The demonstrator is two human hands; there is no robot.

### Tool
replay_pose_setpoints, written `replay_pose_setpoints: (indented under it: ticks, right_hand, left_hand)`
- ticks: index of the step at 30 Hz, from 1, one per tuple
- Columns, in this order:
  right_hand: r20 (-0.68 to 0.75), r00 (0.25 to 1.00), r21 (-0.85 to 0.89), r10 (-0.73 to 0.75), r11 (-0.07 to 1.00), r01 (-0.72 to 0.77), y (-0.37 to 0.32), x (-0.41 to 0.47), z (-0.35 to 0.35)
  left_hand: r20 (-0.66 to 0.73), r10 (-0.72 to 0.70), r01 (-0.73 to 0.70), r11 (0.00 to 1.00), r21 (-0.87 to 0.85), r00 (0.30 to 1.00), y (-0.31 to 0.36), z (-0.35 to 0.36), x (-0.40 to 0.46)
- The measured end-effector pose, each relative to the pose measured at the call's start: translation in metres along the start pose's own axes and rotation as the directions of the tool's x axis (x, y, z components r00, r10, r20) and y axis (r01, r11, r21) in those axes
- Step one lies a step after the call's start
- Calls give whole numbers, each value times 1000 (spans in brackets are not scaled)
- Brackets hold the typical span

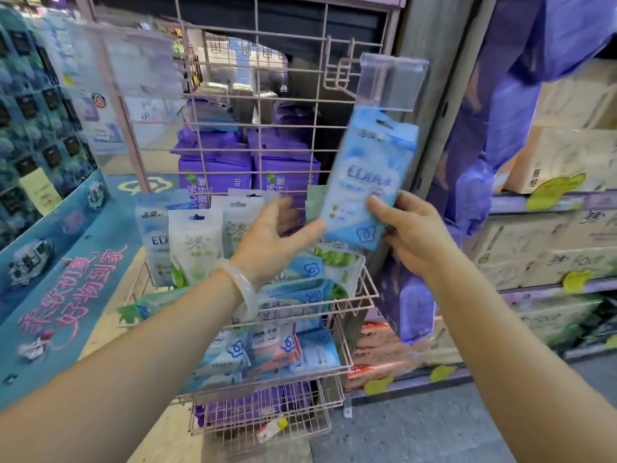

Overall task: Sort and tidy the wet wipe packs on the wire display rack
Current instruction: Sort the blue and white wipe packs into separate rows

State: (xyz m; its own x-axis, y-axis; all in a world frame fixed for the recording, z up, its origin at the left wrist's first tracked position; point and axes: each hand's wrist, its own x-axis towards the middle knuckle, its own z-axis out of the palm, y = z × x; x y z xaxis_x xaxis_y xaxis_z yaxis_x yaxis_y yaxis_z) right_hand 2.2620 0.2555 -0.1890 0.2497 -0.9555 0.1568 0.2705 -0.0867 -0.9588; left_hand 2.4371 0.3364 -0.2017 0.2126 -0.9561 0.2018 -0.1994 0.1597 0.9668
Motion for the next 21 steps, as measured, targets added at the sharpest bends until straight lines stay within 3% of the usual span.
replay_pose_setpoints:
  ticks: [3, 5, 7, 9, 11, 13, 17, 19, 21]
  right_hand:
    - [146, 989, -86, 20, 996, -7, 8, -3, 29]
    - [167, 986, -148, 17, 989, 8, 16, 1, 37]
    - [79, 996, -320, -39, 945, 63, 22, 9, 31]
    - [69, 993, -692, -93, 713, 114, 33, 16, 15]
    - [141, 990, -900, 27, 419, 117, 49, 18, 4]
    - [164, 977, -957, 138, 262, 124, 62, 16, 3]
    - [217, 958, -976, 190, 77, 206, 74, 14, 14]
    - [274, 958, -959, 83, 102, 266, 72, 14, 12]
    - [167, 984, -907, -68, 380, 180, 61, 14, 5]
  left_hand:
    - [70, 12, 2, 980, -201, 997, 6, 5, 4]
    - [-10, -27, 24, 973, -229, 1000, 2, -1, 3]
    - [-146, -86, 50, 971, -235, 985, -5, -17, 2]
    - [-275, -159, 78, 956, -283, 948, -12, -38, 1]
    - [-330, -194, 97, 952, -289, 924, -18, -58, -3]
    - [-330, -187, 97, 958, -271, 925, -22, -70, -7]
    - [-346, -219, 118, 950, -288, 912, -25, -78, -14]
    - [-368, -219, 112, 950, -291, 904, -26, -82, -16]
    - [-392, -206, 92, 952, -292, 897, -27, -85, -16]
